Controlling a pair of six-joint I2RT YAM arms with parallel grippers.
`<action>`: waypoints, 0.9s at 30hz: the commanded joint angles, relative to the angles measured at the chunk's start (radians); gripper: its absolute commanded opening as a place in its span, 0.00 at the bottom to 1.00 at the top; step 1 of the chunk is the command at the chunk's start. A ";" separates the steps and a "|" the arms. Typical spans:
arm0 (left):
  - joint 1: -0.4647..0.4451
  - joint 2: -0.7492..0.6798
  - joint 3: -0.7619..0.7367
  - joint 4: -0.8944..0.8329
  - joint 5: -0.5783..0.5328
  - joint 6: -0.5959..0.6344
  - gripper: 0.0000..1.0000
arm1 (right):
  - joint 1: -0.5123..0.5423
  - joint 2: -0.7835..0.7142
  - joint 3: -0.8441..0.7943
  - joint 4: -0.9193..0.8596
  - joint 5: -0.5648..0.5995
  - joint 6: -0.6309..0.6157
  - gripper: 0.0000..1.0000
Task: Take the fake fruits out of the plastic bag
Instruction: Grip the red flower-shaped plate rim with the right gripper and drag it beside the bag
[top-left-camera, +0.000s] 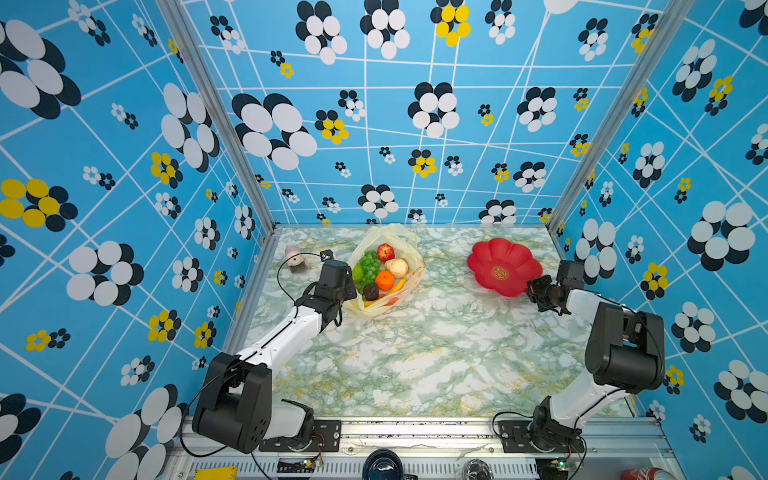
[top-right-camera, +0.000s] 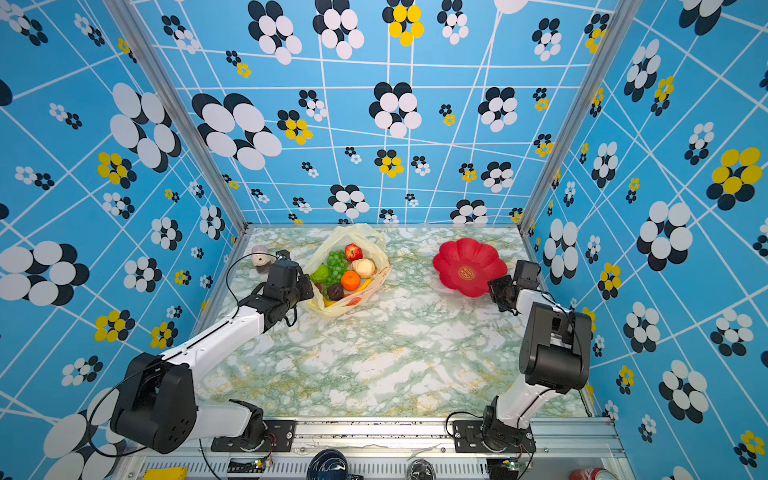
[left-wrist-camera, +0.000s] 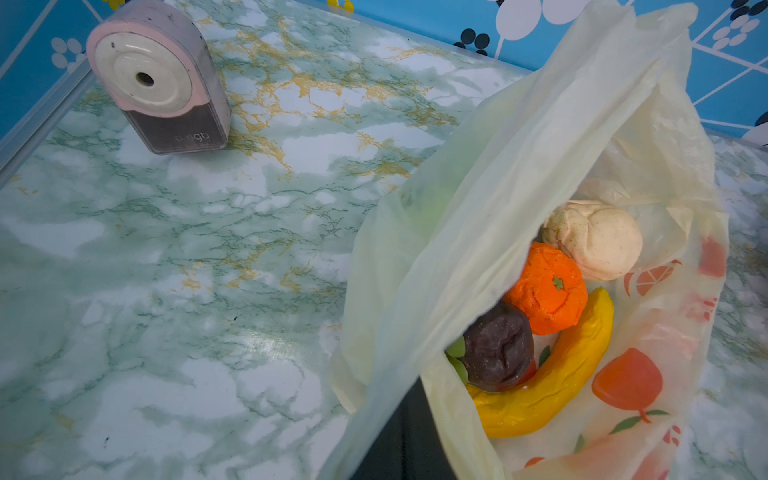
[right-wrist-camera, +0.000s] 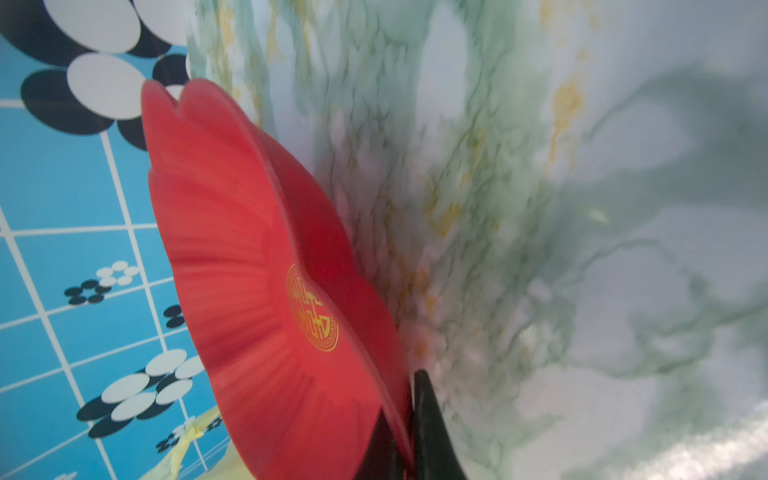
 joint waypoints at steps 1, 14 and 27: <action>-0.015 -0.028 -0.046 -0.034 -0.024 -0.053 0.00 | 0.048 -0.101 -0.063 -0.027 -0.080 -0.056 0.05; -0.026 -0.098 -0.124 0.025 -0.070 -0.024 0.00 | 0.253 -0.391 -0.206 -0.280 -0.133 -0.225 0.04; -0.026 -0.083 -0.124 0.028 -0.089 -0.003 0.00 | 0.460 -0.478 -0.374 -0.263 -0.082 -0.229 0.04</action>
